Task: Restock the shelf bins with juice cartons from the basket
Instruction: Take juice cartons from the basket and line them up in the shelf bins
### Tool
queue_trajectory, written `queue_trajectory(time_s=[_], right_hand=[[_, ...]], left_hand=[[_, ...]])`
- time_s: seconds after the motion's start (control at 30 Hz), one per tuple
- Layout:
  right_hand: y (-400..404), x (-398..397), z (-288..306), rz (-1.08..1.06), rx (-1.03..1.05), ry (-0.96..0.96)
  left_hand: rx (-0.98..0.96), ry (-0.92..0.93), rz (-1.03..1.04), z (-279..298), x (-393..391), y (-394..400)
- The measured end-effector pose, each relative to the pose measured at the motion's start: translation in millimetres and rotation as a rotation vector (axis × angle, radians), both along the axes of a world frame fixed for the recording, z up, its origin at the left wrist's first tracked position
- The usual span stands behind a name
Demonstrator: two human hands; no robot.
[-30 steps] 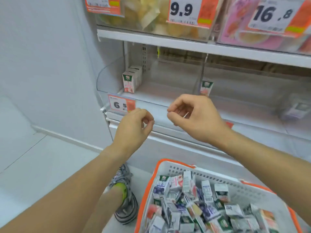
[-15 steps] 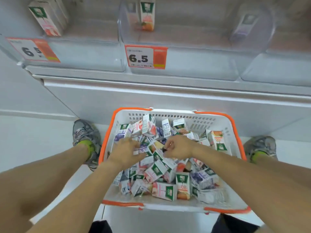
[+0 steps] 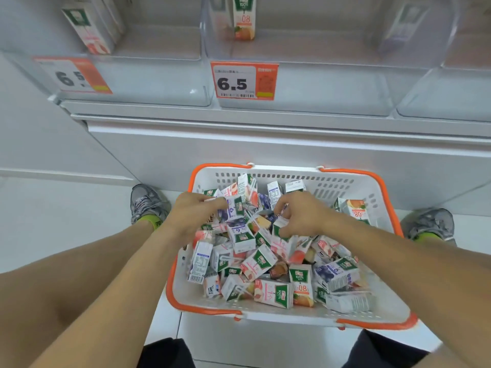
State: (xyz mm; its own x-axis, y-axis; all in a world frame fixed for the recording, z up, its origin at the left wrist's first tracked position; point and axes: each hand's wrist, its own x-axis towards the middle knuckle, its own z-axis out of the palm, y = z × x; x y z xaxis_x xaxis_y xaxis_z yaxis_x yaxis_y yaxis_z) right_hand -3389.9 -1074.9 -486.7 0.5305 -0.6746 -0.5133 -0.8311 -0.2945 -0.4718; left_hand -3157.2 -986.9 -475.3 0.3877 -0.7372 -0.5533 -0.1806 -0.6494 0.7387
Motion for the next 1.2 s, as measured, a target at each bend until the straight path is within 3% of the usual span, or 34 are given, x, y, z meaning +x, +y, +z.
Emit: queue_trajectory(time_s=[0.13,0.33,0.43,0.6,0.7,0.9,1.1,1.2], right_hand=[[-22,-8,48,-0.177,-0.033,-0.202],[-35,-18,113,-0.363,0.026,-0.522],[-37,-21,137,-0.437,0.064,-0.694],[-39,-25,163,-0.525,0.09,-0.876],[-40,-29,173,-0.569,0.093,-0.971],[-49,-15,192,-0.67,0.094,-1.226],[-56,11,214,-0.76,0.209,-1.423],[-58,35,224,-0.733,0.223,-1.422]], left_hand=[[-0.042,0.462,0.174,16,-6,-4],[-0.057,0.658,0.228,38,-8,-15],[-0.118,0.484,0.174,67,1,-32],[-0.207,-0.142,-0.097,124,12,-62],[-0.203,-0.204,-0.186,135,9,-68],[-0.213,0.062,-0.308,145,-6,-71],[-0.361,0.554,-0.141,170,21,-53],[-0.49,0.676,-0.005,175,45,-44]])
